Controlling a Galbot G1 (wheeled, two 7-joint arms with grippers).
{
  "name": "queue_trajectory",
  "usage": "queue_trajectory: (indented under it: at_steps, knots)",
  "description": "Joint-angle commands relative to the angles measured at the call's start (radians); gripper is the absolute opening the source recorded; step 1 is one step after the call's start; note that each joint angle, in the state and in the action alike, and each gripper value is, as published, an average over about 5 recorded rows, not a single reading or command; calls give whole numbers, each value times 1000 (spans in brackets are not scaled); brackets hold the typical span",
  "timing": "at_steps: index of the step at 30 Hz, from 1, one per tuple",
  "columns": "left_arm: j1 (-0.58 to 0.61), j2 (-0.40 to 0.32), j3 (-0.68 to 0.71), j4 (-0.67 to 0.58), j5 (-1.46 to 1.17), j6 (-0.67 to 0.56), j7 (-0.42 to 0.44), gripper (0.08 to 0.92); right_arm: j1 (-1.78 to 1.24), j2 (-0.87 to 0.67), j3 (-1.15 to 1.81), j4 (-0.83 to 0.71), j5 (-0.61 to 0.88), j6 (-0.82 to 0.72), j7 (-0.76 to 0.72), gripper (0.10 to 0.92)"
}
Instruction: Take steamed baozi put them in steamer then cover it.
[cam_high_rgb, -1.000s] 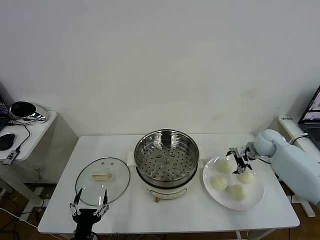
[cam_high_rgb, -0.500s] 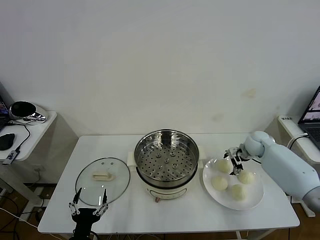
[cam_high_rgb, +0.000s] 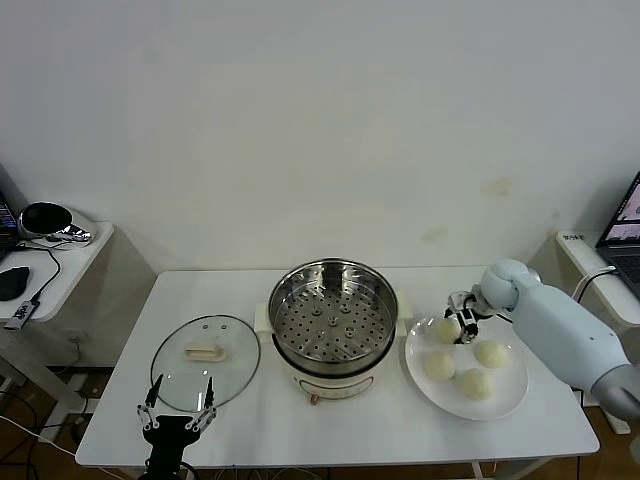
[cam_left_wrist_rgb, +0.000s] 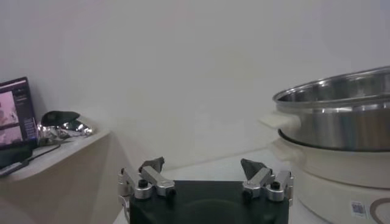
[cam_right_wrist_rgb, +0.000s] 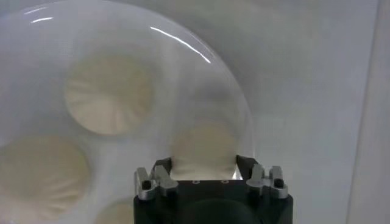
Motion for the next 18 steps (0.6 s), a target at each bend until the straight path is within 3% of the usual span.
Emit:
queue_trajectory:
  at_steps: [1,9,18]
  knots:
    - [1,1,-1,-2,0,0,1,823,2,5,-6,-5,0,-2,1,584]
    - [3,3,2,-6,2,-1,4,823,18,-32,-31,52,42,-2,4,501]
    - [1,14,8,-16,-3,2,9,823,178,-221,-158,284,227,-26,-16,514]
